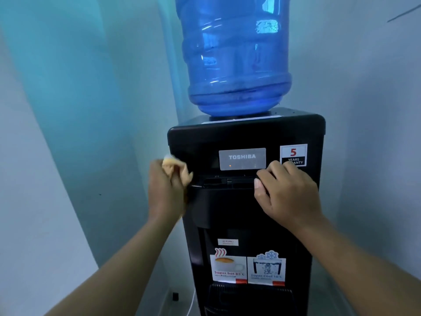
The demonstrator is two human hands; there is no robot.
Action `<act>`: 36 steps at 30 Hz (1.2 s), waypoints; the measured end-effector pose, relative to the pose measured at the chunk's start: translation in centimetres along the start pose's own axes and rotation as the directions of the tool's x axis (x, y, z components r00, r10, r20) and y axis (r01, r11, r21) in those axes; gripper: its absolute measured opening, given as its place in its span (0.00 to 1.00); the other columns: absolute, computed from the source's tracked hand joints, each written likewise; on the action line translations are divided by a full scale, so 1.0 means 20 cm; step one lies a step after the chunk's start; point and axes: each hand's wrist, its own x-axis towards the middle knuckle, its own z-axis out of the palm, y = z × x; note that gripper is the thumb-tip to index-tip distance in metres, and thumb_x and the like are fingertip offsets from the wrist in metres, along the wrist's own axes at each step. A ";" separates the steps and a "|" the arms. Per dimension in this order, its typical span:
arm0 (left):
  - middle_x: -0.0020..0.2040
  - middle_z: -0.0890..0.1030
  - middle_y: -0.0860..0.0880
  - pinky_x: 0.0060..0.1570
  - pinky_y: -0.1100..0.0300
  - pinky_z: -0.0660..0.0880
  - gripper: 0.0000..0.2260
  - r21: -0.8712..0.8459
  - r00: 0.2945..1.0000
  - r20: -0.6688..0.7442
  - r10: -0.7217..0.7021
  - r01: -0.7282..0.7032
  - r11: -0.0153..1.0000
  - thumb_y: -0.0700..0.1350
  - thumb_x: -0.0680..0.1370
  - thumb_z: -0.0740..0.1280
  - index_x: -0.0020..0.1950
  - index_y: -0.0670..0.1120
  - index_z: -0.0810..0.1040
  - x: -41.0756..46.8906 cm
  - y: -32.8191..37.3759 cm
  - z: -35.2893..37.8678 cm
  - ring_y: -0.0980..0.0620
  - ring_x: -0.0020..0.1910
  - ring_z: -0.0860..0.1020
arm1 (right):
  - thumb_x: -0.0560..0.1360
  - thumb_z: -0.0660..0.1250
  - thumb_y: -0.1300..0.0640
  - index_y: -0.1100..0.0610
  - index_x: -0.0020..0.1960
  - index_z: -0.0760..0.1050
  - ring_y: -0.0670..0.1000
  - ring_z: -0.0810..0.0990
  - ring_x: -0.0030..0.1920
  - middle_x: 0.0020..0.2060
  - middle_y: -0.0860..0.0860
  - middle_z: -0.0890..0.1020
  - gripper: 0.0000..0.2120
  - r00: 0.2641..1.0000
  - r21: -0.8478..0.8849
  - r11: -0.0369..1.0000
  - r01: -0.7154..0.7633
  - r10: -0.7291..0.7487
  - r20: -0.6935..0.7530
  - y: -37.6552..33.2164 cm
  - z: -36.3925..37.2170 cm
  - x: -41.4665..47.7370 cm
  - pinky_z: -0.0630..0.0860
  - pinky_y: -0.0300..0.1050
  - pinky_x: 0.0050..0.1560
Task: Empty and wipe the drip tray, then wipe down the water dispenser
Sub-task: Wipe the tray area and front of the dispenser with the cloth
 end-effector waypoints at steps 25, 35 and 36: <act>0.57 0.83 0.47 0.43 0.51 0.76 0.21 0.280 0.585 0.440 0.681 -0.810 0.515 0.55 0.76 0.62 0.63 0.47 0.80 -0.27 0.52 0.28 0.41 0.49 0.80 | 0.80 0.56 0.50 0.57 0.52 0.77 0.60 0.75 0.49 0.46 0.55 0.79 0.15 0.986 0.056 0.987 -0.151 0.147 0.076 0.37 -0.12 0.47 0.68 0.50 0.43; 0.56 0.82 0.40 0.47 0.47 0.74 0.19 0.417 0.691 0.317 0.650 -0.717 0.559 0.53 0.77 0.64 0.64 0.44 0.79 -0.18 0.22 0.07 0.38 0.49 0.81 | 0.79 0.55 0.48 0.57 0.42 0.75 0.56 0.73 0.43 0.37 0.53 0.77 0.17 0.968 0.028 0.973 -0.230 0.232 -0.097 0.32 -0.05 0.42 0.59 0.44 0.34; 0.57 0.82 0.41 0.48 0.46 0.74 0.19 0.426 0.741 0.275 0.612 -0.665 0.614 0.52 0.77 0.64 0.63 0.44 0.80 -0.22 0.26 0.11 0.38 0.49 0.80 | 0.79 0.55 0.48 0.57 0.41 0.74 0.56 0.73 0.43 0.37 0.53 0.77 0.17 0.967 0.034 0.972 -0.233 0.235 -0.096 0.32 -0.05 0.41 0.59 0.44 0.35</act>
